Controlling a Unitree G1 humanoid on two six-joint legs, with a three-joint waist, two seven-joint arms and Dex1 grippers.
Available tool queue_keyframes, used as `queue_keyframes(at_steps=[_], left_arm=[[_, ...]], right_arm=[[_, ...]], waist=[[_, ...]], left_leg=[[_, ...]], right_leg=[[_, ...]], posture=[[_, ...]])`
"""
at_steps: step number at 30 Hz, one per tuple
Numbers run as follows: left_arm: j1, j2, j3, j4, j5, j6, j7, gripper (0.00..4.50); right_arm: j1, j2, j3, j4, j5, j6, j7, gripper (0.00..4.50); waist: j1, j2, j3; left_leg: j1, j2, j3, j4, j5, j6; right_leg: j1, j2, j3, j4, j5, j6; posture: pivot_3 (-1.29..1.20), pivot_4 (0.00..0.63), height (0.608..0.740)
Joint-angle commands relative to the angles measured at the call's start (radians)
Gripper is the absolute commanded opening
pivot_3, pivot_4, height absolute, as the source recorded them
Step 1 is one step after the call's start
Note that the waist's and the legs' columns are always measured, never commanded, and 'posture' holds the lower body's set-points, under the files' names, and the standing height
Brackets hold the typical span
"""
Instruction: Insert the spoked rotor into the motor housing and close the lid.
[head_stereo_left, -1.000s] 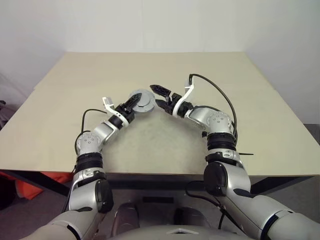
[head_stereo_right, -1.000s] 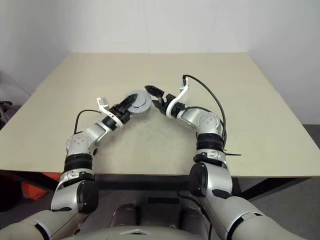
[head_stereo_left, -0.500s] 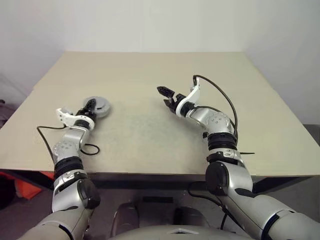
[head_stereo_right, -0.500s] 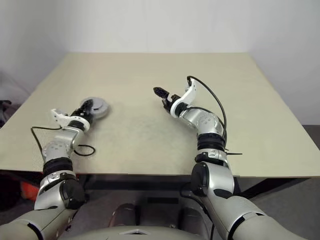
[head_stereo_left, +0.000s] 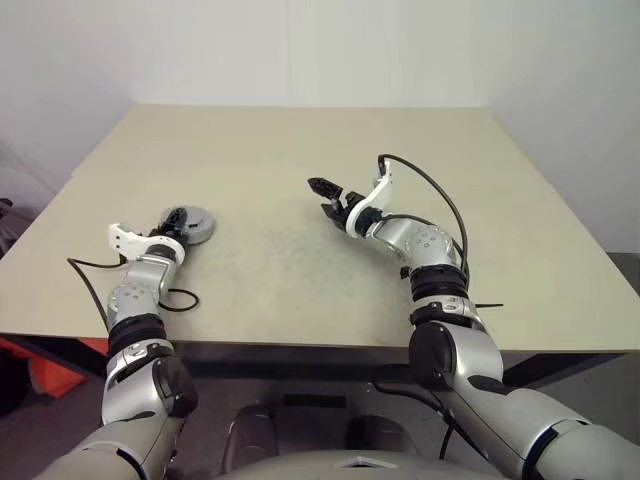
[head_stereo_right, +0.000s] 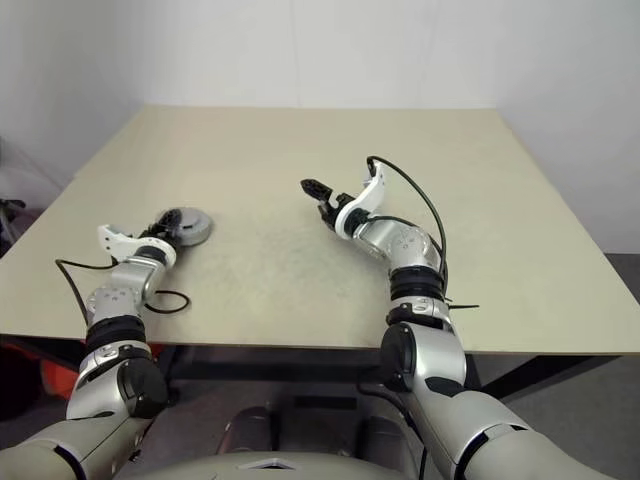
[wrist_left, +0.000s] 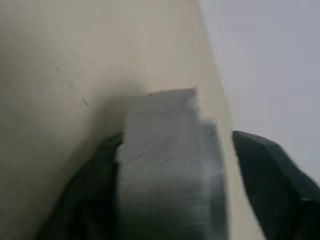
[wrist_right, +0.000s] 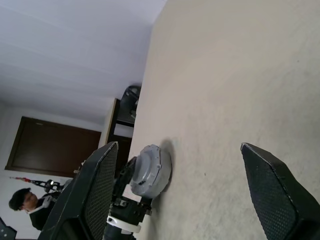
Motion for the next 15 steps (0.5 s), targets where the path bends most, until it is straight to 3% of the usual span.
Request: queue_keyframes(at_steps=[1,8,15], left_arm=[[-0.009,0.06,0.021,-0.037,0.029,-0.076,0.017,4.35],[0.004,0.113,-0.064,-0.09,0.149,-0.175,-0.027,4.48],[0.06,0.044,-0.36,-0.297,0.333,-0.317,-0.301,4.48]], right_arm=[[-0.042,-0.001,0.013,0.006,0.001,0.001,0.02,4.44],[-0.02,-0.022,0.115,-0.033,-0.094,-0.067,0.092,4.44],[0.124,-0.159,0.339,-0.225,-0.314,-0.339,0.333,4.44]], waist=[[-0.002,0.0,0.0],[0.004,0.0,0.0],[0.031,-0.002,0.0]], left_leg=[[0.001,0.0,0.0,0.0,0.0,0.0],[0.002,0.0,0.0,0.0,0.0,0.0],[0.004,0.0,-0.001,0.0,0.0,0.0]], right_leg=[[0.0,0.0,0.0,0.0,0.0,0.0],[0.003,0.0,0.001,0.0,-0.001,-0.001],[0.009,-0.004,0.0,-0.003,0.0,0.0]], posture=[[0.0,0.0,0.74],[0.0,0.0,0.74],[0.0,0.0,0.74]])
